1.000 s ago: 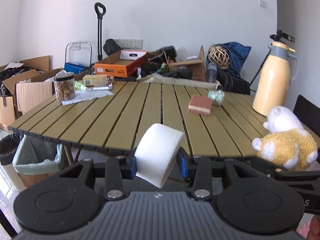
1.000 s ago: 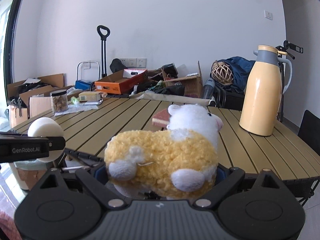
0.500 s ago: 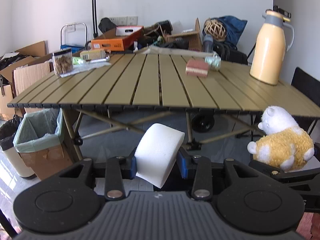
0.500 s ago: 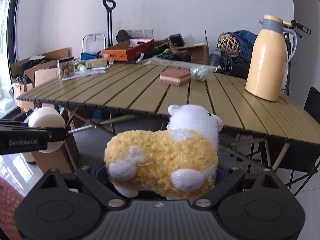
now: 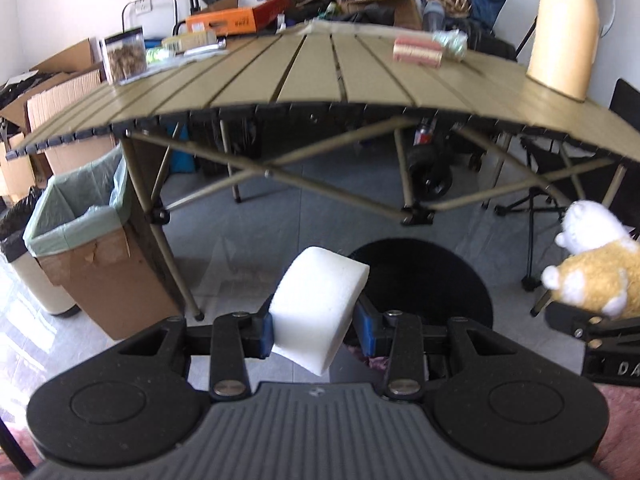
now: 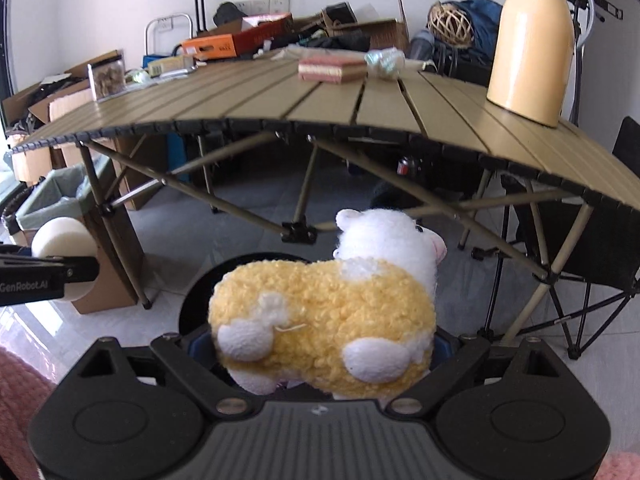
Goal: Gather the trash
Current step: 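Carry the foam roll and plush sheep down toward the black bin with both grippers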
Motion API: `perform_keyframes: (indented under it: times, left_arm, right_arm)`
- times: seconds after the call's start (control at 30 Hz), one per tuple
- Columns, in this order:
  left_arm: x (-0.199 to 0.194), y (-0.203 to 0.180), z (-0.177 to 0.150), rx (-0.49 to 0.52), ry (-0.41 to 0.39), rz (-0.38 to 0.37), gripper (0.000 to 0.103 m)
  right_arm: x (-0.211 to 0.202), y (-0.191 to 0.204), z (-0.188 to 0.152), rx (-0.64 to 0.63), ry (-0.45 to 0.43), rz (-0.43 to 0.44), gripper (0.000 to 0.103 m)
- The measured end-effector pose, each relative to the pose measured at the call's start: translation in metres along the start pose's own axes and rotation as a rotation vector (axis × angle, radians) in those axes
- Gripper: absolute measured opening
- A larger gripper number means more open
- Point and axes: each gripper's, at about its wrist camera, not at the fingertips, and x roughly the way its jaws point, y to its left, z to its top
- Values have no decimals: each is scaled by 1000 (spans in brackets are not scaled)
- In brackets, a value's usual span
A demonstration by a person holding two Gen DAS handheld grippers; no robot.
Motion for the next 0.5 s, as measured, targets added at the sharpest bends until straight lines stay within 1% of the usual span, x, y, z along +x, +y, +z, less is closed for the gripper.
perform_keyframes:
  times: [0.27,0.5]
  left_arm:
    - [27,11,-7,-18,81,28,39]
    - [52,15,-10,-26,143,28,39]
  right_arm:
    - [32,-14,2,11,51,-33,95]
    - [60,-31,-1,83,86,-42,95]
